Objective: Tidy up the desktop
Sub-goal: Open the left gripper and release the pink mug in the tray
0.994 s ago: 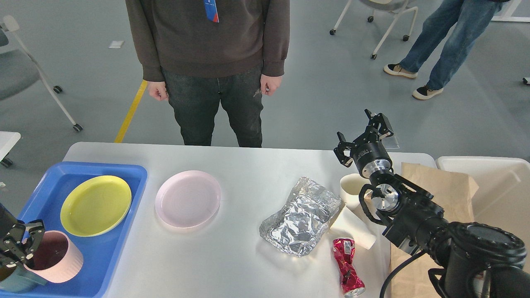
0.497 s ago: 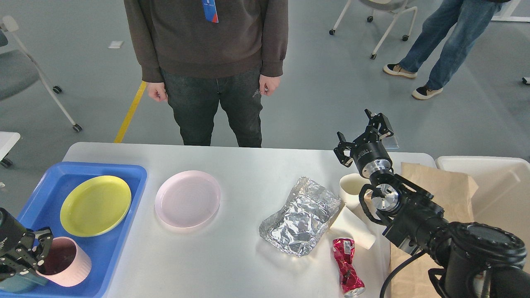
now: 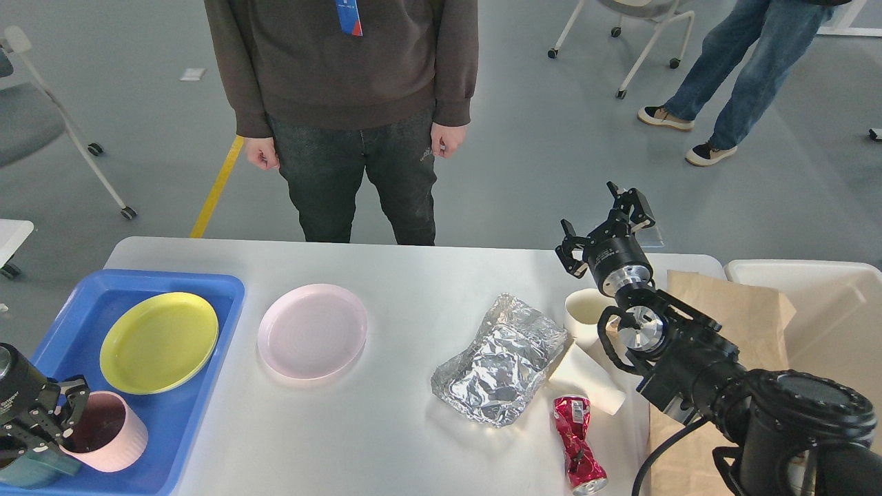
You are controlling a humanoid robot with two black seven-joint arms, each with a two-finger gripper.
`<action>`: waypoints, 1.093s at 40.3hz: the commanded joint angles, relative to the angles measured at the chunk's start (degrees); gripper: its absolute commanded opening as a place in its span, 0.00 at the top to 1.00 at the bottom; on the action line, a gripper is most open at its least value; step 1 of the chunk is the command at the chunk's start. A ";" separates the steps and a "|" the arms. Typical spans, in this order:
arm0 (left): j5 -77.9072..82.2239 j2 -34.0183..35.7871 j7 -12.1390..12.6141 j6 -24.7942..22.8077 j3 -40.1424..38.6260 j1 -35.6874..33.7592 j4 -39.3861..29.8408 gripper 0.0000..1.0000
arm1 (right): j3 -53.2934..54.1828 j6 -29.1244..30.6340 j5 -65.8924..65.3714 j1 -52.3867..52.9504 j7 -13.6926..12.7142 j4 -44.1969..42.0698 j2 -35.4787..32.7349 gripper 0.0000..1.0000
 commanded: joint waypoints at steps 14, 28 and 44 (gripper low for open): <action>0.01 -1.58 0.02 0.18 -2.57 3.05 1.99 0.96 | 0.00 0.00 0.00 0.00 0.00 0.04 0.00 0.00; 0.00 -1.40 -0.06 0.70 -2.75 2.96 2.08 0.74 | 0.00 0.00 0.00 0.00 0.00 -0.05 0.00 0.00; -0.78 0.17 0.72 -4.29 -2.40 0.60 1.02 0.43 | 0.00 0.00 0.00 0.00 0.00 0.04 0.00 0.00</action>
